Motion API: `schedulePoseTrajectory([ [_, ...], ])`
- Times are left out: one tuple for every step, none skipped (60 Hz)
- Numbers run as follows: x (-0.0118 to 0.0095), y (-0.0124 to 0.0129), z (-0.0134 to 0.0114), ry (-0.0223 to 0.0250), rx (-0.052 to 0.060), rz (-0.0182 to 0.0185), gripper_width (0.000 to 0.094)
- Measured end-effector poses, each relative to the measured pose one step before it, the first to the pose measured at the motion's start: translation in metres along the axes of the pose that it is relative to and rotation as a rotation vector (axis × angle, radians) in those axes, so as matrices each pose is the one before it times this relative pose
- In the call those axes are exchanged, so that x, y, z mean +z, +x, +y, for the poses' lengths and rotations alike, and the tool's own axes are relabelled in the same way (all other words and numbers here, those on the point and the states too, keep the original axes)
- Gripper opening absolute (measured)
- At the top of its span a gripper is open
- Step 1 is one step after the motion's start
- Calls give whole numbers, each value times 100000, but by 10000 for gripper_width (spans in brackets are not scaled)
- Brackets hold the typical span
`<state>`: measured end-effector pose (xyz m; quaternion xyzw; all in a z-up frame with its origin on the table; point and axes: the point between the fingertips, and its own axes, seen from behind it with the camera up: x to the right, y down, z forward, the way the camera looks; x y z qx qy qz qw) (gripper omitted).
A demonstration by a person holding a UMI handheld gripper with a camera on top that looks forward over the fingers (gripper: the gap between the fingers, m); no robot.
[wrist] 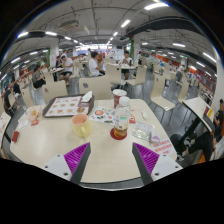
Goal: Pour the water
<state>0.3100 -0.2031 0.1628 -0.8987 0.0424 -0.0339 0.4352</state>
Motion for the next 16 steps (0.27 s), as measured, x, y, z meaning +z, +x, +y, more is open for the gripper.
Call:
schedulePoseTrajectory([
  [-134, -221, -74, 52, -382, 151, 850],
  [-202, -225, 93, 133, -526, -42, 847],
  [-92, -68, 37, 108, -648, -178, 847],
  [-110, -73, 21, 28, -570, -98, 849],
  [-85, -39, 44, -32, -306, -51, 850],
  [-93, -21, 27, -6, -135, -86, 850],
  [-48, -13, 24, 3, -117, -112, 851],
  [-68, -33, 46, -20, -2, -205, 848],
  [5, -161, 85, -80, -33, -234, 848],
  [-33, 61, 98, -400, 15, -245, 849],
  [-31, 71, 87, -480, -243, -104, 845],
  [-46, 60, 43, -312, -420, -49, 848],
  [-8, 49, -66, 75, -348, -113, 848],
  [-18, 30, -130, 461, -179, -202, 848],
  [-18, 60, -150, 544, -255, -54, 850],
  [28, 88, -136, 450, -418, 111, 847],
])
